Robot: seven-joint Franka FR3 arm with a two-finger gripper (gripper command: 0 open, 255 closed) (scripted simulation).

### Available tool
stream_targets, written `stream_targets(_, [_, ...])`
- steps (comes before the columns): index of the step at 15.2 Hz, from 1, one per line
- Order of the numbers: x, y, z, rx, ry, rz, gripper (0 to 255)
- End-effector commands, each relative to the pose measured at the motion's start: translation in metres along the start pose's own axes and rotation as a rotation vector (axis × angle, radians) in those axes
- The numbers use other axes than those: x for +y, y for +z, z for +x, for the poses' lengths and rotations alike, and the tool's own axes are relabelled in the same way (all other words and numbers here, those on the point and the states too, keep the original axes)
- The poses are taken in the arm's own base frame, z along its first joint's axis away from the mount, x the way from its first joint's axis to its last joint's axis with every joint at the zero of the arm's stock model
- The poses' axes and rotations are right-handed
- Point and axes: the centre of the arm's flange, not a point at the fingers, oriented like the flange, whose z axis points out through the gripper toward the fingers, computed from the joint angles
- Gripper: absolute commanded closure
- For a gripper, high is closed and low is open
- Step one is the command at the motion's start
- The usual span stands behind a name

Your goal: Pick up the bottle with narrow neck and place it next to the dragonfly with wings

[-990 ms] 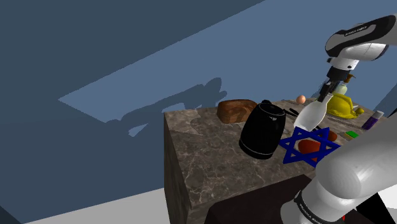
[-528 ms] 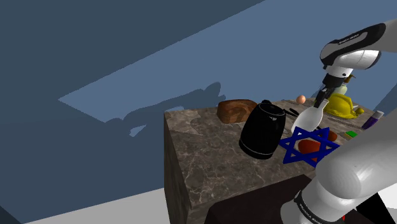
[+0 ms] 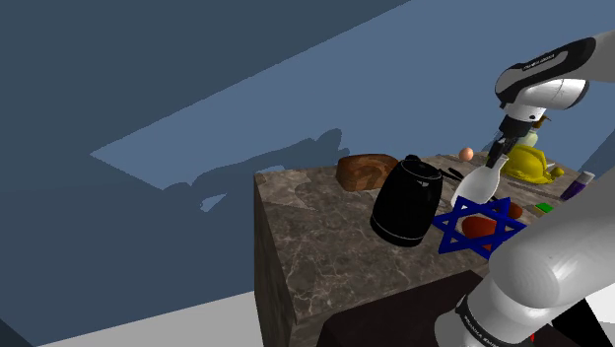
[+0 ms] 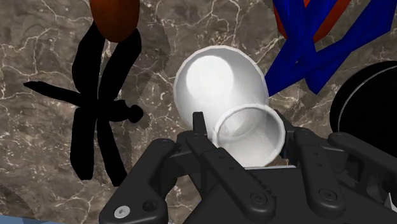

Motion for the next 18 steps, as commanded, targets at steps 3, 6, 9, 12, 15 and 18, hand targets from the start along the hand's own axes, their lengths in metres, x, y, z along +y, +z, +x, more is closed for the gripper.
stream_targets(3, [0.0,0.0,0.0,0.0,0.0,0.0,0])
stream_targets(6, [0.0,0.0,0.0,0.0,0.0,0.0,0])
stream_targets(9, [0.0,-0.04,0.0,0.0,0.0,0.0,0])
stream_targets(12, [0.0,-0.05,0.0,0.0,0.0,0.0,0])
stream_targets(15, [0.0,-0.05,0.0,0.0,0.0,0.0,0])
stream_targets(18, [0.0,-0.05,0.0,0.0,0.0,0.0,0])
